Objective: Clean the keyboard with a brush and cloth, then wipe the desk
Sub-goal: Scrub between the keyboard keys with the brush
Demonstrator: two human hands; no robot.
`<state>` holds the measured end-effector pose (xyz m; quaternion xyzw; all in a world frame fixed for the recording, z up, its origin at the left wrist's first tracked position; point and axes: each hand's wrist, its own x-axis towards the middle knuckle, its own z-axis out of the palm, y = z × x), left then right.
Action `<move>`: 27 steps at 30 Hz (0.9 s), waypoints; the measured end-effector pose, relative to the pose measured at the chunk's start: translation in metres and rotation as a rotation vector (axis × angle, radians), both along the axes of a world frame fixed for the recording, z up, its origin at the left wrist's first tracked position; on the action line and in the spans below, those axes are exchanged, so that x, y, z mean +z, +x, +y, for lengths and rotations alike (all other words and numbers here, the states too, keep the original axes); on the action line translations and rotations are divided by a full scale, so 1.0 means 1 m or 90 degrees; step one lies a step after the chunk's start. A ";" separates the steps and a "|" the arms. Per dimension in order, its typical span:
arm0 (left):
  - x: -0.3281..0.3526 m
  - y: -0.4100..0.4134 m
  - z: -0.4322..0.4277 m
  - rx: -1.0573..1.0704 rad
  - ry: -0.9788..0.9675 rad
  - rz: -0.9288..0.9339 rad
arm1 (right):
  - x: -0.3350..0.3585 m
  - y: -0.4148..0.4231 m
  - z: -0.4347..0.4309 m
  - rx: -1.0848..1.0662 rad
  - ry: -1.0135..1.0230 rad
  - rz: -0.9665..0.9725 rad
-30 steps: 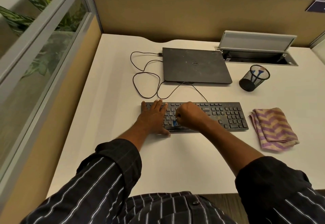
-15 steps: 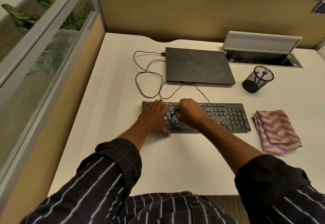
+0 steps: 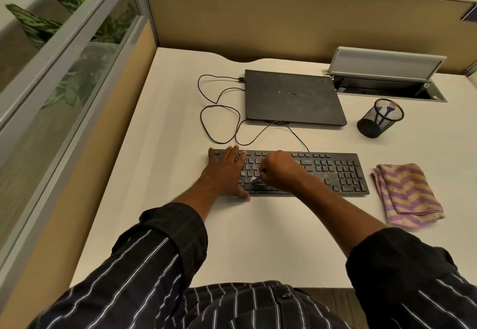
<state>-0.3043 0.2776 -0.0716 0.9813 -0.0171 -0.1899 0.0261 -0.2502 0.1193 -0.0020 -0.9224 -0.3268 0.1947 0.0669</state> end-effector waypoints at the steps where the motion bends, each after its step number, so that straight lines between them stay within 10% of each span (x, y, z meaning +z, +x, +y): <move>1: 0.000 0.000 0.000 0.000 0.000 0.000 | 0.001 -0.001 0.000 0.004 -0.009 0.008; 27: 0.002 -0.010 0.012 0.032 0.008 0.008 | 0.003 -0.003 0.019 0.012 0.038 -0.025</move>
